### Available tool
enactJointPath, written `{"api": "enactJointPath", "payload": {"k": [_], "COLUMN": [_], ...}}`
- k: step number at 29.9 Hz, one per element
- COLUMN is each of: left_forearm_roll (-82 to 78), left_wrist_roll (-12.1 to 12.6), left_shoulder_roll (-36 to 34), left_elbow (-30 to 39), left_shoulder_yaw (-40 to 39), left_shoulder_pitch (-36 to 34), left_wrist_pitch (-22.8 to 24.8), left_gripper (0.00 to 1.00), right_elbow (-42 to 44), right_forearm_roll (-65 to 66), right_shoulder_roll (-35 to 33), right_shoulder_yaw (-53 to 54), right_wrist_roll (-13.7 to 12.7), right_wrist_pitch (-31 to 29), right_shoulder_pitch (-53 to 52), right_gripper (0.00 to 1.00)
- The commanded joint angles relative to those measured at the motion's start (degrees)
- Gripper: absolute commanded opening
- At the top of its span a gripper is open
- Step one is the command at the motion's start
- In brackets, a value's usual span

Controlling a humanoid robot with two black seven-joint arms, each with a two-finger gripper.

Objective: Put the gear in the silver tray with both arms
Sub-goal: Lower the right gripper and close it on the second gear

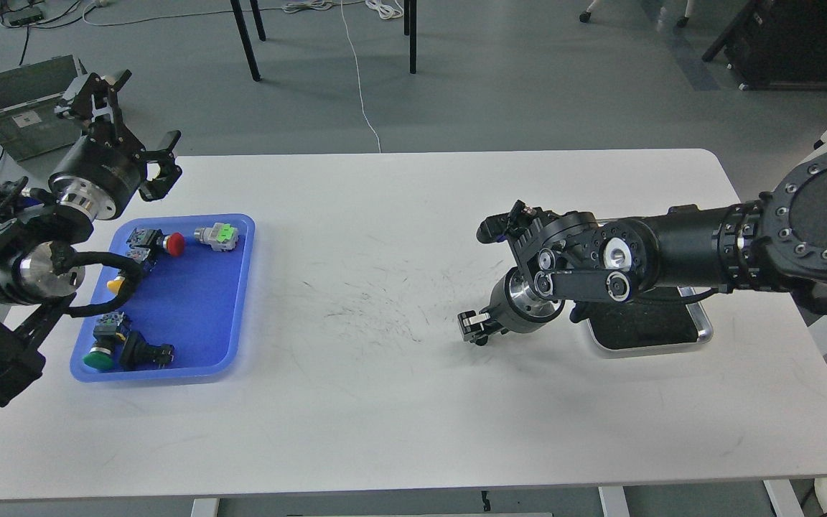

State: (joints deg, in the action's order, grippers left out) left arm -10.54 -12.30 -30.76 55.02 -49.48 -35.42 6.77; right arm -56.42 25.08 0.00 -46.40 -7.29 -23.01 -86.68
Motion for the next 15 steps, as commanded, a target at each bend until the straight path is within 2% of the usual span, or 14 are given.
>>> {"api": "enactJointPath", "payload": {"k": [1,3,5,7,10,15], "left_forearm_roll": [0.0,0.0,0.0,0.0,0.0,0.0], "left_wrist_roll": [-0.1,-0.1,0.0,-0.1,-0.1,0.0], "left_shoulder_roll": [0.0,0.0,0.1,0.1,0.0,0.0], "left_elbow": [0.0,0.0,0.0,0.0,0.0,0.0], "left_shoulder_yaw": [0.0,0.0,0.0,0.0,-0.1,0.0], "left_shoulder_pitch": [0.0,0.0,0.0,0.0,-0.1,-0.1], "left_wrist_pitch": [0.0,0.0,0.0,0.0,0.0,-0.1], "left_gripper": [0.98,0.98,0.98,0.98,0.98,0.98], "right_elbow": [0.2,0.3,0.6,0.7,0.7,0.6], "right_forearm_roll": [0.0,0.0,0.0,0.0,0.0,0.0], "right_shoulder_roll": [0.0,0.0,0.0,0.0,0.0,0.0], "right_shoulder_yaw": [0.0,0.0,0.0,0.0,0.0,0.0], "right_wrist_roll": [0.1,0.0,0.0,0.1,0.3,0.3], "right_wrist_pitch": [-0.1,-0.1,-0.1,-0.1,-0.1,-0.1], "right_shoulder_pitch": [-0.1,0.0,0.0,0.1,0.0,-0.3], "right_gripper": [0.46,0.44,0.36,0.19,0.02,0.02]}}
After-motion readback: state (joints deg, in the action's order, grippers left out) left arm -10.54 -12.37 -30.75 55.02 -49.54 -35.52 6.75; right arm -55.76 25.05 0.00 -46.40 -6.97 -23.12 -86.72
